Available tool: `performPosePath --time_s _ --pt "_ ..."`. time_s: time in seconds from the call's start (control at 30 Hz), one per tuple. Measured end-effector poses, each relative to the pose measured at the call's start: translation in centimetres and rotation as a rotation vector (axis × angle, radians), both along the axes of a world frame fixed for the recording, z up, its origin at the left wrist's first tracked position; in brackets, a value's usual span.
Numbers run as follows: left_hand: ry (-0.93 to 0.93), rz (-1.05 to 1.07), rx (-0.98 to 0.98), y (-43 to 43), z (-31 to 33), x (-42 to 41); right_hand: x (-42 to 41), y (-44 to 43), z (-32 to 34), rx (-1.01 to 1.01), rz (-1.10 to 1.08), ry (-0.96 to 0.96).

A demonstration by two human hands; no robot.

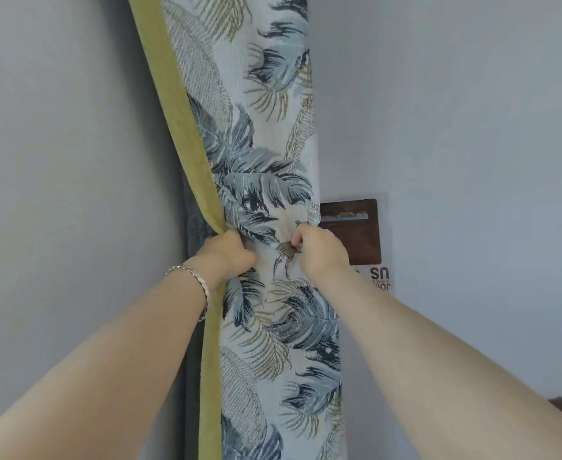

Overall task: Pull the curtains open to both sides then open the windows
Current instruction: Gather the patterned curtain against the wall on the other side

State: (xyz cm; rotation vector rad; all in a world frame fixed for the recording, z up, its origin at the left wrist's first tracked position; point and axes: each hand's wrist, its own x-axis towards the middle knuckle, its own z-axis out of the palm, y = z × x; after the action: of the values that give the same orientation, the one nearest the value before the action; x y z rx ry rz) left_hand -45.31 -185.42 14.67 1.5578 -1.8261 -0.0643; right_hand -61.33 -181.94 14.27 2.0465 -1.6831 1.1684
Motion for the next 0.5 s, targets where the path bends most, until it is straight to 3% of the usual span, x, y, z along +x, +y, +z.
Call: performPosePath --time_s 0.17,0.27,0.4,0.5 --pt "-0.158 0.186 0.028 -5.5 -1.8 -0.5 0.1 -7.5 -1.4 0.093 0.109 -0.061" --pt "-0.119 0.164 0.005 -7.0 -3.2 0.6 0.6 -10.2 -2.8 0.100 0.151 -0.093" --pt "-0.118 0.159 -0.021 -6.5 -4.5 2.4 1.8 -10.3 -4.0 0.085 0.218 -0.128" --pt "-0.199 0.180 -0.012 -4.1 -5.0 3.3 2.4 -8.3 -5.3 0.092 0.219 -0.039"
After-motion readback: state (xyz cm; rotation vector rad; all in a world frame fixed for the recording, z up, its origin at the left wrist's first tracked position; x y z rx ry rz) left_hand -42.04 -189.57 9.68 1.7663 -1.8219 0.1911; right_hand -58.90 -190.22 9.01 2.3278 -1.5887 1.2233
